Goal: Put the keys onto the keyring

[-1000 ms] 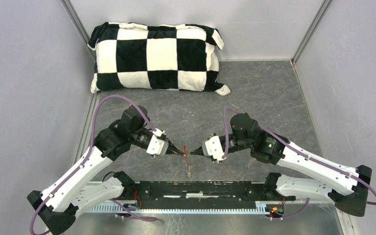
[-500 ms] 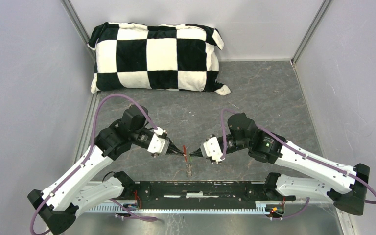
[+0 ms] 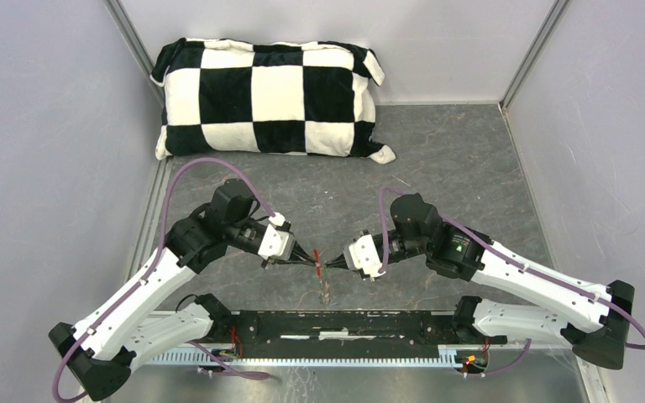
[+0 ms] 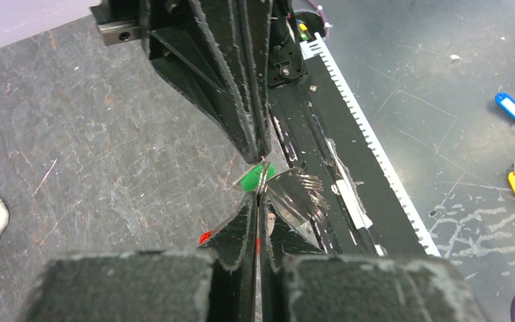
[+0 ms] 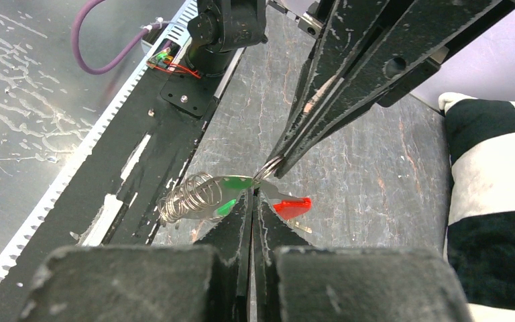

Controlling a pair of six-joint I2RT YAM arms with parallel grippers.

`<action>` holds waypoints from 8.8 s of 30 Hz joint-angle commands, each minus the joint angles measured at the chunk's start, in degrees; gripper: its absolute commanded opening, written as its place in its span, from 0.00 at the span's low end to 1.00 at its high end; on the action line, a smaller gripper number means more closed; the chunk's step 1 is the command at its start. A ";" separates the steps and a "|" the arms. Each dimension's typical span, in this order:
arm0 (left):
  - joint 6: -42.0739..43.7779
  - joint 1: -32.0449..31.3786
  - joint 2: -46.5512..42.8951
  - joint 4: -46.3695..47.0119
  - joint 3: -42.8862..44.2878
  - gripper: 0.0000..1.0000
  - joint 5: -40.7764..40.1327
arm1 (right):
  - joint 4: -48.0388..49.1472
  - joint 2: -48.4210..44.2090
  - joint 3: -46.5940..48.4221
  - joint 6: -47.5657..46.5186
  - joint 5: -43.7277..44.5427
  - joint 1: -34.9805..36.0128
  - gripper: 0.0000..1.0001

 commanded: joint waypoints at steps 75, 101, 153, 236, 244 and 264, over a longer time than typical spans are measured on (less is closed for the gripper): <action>-12.47 -0.09 -0.34 9.39 -0.63 0.02 -5.62 | 3.96 -0.73 1.76 -0.90 1.26 -1.12 0.00; -11.30 -0.09 -0.01 9.43 -0.56 0.02 -4.75 | 8.35 1.49 1.23 1.19 1.39 -1.16 0.00; -14.86 -0.09 -3.00 16.23 -3.06 0.02 -0.93 | 7.25 -4.02 -3.95 2.07 4.55 -2.56 0.01; -19.14 -0.18 1.05 22.48 -3.63 0.02 -2.38 | 10.70 -9.23 -5.97 -0.64 3.43 -0.83 0.01; -17.16 -0.18 0.90 21.00 -3.49 0.02 -1.49 | 11.04 -8.31 -5.36 -0.36 4.23 -0.73 0.01; -13.22 -0.86 1.00 17.63 -2.96 0.02 -1.02 | 11.78 -6.38 -4.37 0.94 4.21 -0.72 0.01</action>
